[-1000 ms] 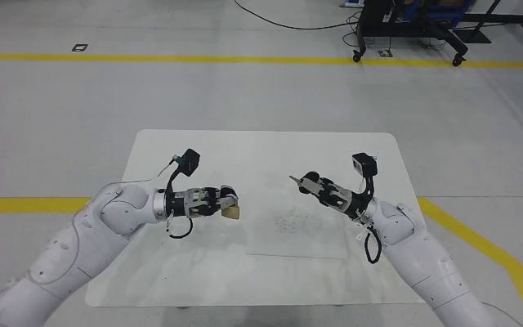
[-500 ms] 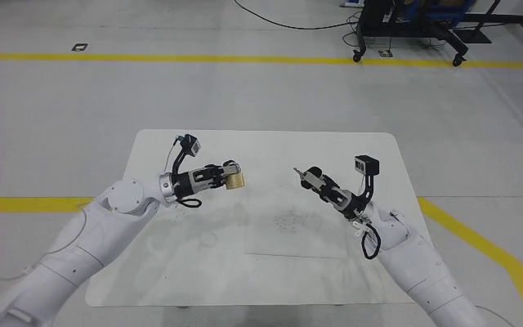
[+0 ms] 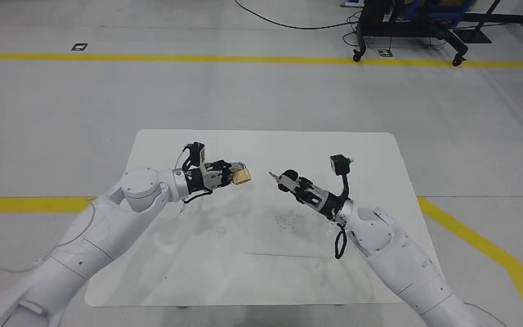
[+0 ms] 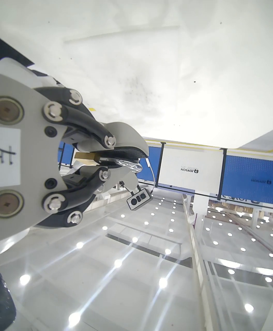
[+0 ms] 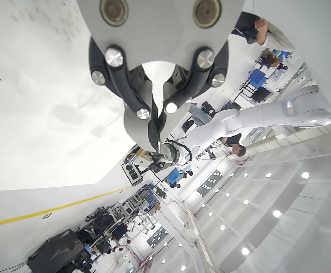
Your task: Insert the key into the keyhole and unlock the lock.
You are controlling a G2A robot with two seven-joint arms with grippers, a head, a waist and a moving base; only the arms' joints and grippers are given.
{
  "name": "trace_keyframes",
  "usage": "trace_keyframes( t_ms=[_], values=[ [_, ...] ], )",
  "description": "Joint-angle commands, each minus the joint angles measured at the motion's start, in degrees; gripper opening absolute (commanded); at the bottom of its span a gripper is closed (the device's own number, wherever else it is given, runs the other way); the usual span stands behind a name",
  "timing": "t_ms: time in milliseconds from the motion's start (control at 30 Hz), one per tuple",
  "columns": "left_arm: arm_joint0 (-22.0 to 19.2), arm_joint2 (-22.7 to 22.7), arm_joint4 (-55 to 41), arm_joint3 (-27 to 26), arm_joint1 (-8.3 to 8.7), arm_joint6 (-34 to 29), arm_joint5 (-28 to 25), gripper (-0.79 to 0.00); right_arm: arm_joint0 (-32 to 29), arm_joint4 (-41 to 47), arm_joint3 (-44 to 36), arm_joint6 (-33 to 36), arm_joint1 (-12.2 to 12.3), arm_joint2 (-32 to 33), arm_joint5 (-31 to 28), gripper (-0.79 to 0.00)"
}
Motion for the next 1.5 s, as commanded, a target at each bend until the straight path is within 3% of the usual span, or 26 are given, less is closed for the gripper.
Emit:
trace_keyframes(
  t_ms=[0, 367, 567, 800, 967, 1167, 1467],
  values=[
    [-0.46, 0.09, 0.13, 0.57, -0.58, -1.07, -2.35, -0.785, -0.43, -1.30, -0.60, -1.71, -0.11, 0.18, 0.67, -0.785],
    [-0.19, 0.11, 0.54, 0.39, -0.61, -0.64, -2.16, -0.785, -0.20, -3.58, -0.80, -1.94, -0.14, 0.41, 2.38, -0.785],
    [0.20, -0.37, -3.02, 1.07, -1.65, -1.24, 5.31, -0.785, 0.87, -25.87, -6.43, -9.62, -0.45, 1.67, 8.31, -0.785],
    [-0.15, -0.23, -5.78, 4.17, -3.40, -0.68, 11.35, -0.785, -2.07, -67.43, -20.33, -17.37, 0.45, 1.85, 17.24, -0.785],
    [-0.50, -0.08, -9.26, 6.84, -4.81, 2.67, 18.38, -0.785, -4.33, -93.68, -25.77, -14.59, 1.33, 0.14, 20.83, -0.785],
    [-0.88, -0.58, -9.56, 8.15, -6.04, 3.65, 18.90, -0.785, -4.18, -111.01, -28.32, -4.67, 1.52, -2.44, 19.91, -0.785],
    [-0.75, -1.11, -8.30, 9.48, -7.44, 5.72, 20.30, -0.785, -4.14, -123.25, -30.15, 4.31, 0.26, -9.44, 19.68, -0.785]
  ],
)
